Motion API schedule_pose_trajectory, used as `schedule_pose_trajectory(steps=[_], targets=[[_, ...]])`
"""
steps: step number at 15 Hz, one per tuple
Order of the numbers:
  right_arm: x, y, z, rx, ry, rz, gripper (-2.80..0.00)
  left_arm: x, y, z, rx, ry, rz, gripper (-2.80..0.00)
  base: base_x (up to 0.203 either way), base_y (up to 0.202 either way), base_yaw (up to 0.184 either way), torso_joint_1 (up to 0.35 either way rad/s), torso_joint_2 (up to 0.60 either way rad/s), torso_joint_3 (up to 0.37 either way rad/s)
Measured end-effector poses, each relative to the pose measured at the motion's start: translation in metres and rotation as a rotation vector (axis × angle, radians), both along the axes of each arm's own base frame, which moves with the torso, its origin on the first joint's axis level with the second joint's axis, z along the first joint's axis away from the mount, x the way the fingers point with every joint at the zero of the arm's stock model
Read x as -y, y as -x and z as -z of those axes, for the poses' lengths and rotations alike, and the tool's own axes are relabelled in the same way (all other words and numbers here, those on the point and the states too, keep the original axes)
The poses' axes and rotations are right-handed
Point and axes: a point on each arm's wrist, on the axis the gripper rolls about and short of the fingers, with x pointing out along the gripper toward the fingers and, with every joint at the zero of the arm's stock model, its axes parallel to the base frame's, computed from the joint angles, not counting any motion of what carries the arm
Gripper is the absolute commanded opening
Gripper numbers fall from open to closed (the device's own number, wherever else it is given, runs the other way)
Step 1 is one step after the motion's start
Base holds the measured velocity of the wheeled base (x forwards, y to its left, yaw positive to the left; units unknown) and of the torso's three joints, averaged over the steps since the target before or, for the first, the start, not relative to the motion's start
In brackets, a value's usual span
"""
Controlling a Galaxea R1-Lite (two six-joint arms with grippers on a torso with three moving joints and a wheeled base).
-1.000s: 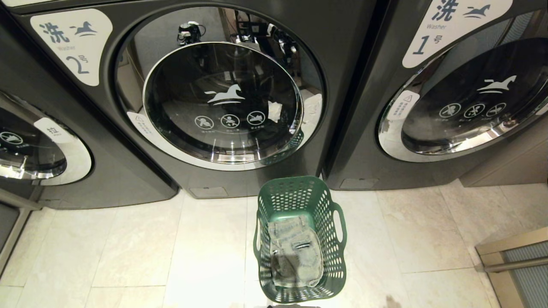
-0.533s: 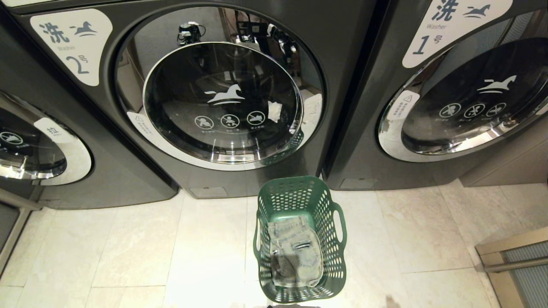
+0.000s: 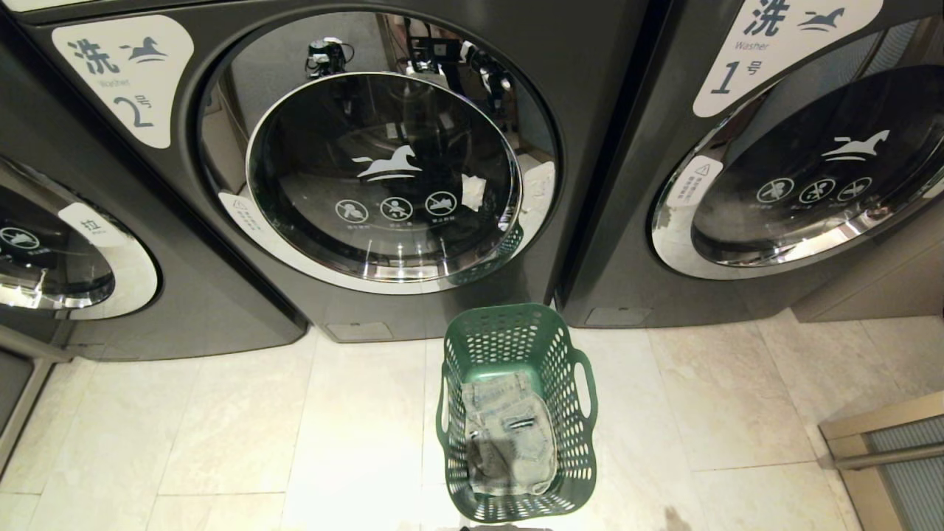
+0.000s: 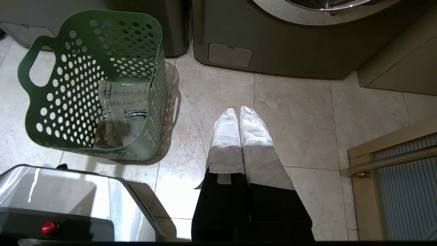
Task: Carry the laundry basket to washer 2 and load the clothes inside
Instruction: Open the lid of the washing machine
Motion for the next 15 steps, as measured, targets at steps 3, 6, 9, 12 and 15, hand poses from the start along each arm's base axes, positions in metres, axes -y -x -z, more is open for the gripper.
schedule_pose_trajectory(steps=[3,6,9,12,15], targets=[[0.0,-0.0001,0.0002,0.0,0.0,0.0,-2.8,-0.0004,0.0,0.0,-0.001,0.026,-0.023,-2.8,0.0,0.0,0.0,0.0,0.0,0.0],[0.0,-0.0001,0.0002,-0.001,-0.001,-0.001,-2.8,-0.0005,0.0,0.0,-0.001,0.019,-0.025,-2.8,0.0,0.0,0.0,0.0,0.0,0.0],[0.0,-0.0001,0.0001,0.0,-0.002,0.0,-2.8,-0.0005,0.0,0.0,-0.001,0.019,-0.024,-2.8,0.0,0.0,0.0,0.0,0.0,0.0],[0.0,-0.0001,0.0,0.001,0.0,-0.001,-2.8,-0.0005,0.0,0.0,-0.001,0.019,-0.024,-2.8,0.0,0.0,0.0,0.0,0.0,0.0],[0.0,-0.0001,0.0,0.0,-0.002,-0.001,-2.8,-0.0005,0.0,0.0,-0.001,0.019,-0.024,-2.8,0.0,0.0,0.0,0.0,0.0,0.0]])
